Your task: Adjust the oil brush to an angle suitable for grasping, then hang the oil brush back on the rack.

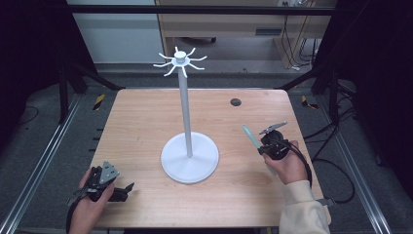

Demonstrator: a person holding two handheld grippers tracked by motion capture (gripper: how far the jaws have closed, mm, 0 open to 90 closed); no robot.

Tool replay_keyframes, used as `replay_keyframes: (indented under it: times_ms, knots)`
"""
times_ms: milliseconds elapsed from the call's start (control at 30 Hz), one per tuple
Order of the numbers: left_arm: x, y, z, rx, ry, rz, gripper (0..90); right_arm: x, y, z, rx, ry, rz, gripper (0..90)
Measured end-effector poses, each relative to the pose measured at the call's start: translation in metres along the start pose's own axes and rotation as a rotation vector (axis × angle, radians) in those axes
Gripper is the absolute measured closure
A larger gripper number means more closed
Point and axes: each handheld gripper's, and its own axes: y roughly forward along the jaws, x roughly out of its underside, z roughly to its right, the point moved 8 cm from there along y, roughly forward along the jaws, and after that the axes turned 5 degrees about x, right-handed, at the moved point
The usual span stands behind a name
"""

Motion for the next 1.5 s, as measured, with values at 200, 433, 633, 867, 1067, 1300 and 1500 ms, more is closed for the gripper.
replay_keyframes:
  times_ms: [200, 433, 633, 867, 1067, 1300, 1500]
  knots:
    - [0.0, 0.0, 0.0, 0.0, 0.002, -0.002, 3.3, -0.015, -0.013, -0.005, -0.026, 0.002, 0.119, 82.9]
    - [0.0, 0.0, 0.0, 0.0, 0.001, -0.003, 3.3, -0.032, -0.032, -0.013, -0.075, 0.009, 0.246, 82.8]
    - [0.001, 0.0, 0.0, 0.002, 0.003, -0.006, 3.3, -0.038, -0.042, -0.014, -0.085, 0.024, 0.303, 82.8]
    - [0.001, 0.0, 0.0, 0.0, 0.001, -0.005, 3.3, -0.046, -0.056, -0.015, -0.112, 0.046, 0.387, 82.9]
    - [0.0, 0.001, 0.0, 0.001, 0.003, -0.004, 3.3, -0.051, -0.066, -0.018, -0.131, 0.056, 0.437, 82.9]
    - [0.0, 0.001, 0.0, 0.0, 0.004, -0.005, 3.3, -0.054, -0.07, -0.02, -0.141, 0.073, 0.466, 82.9]
    - [0.0, 0.001, 0.0, 0.0, 0.005, -0.005, 3.3, -0.059, -0.076, -0.024, -0.157, 0.083, 0.511, 82.9]
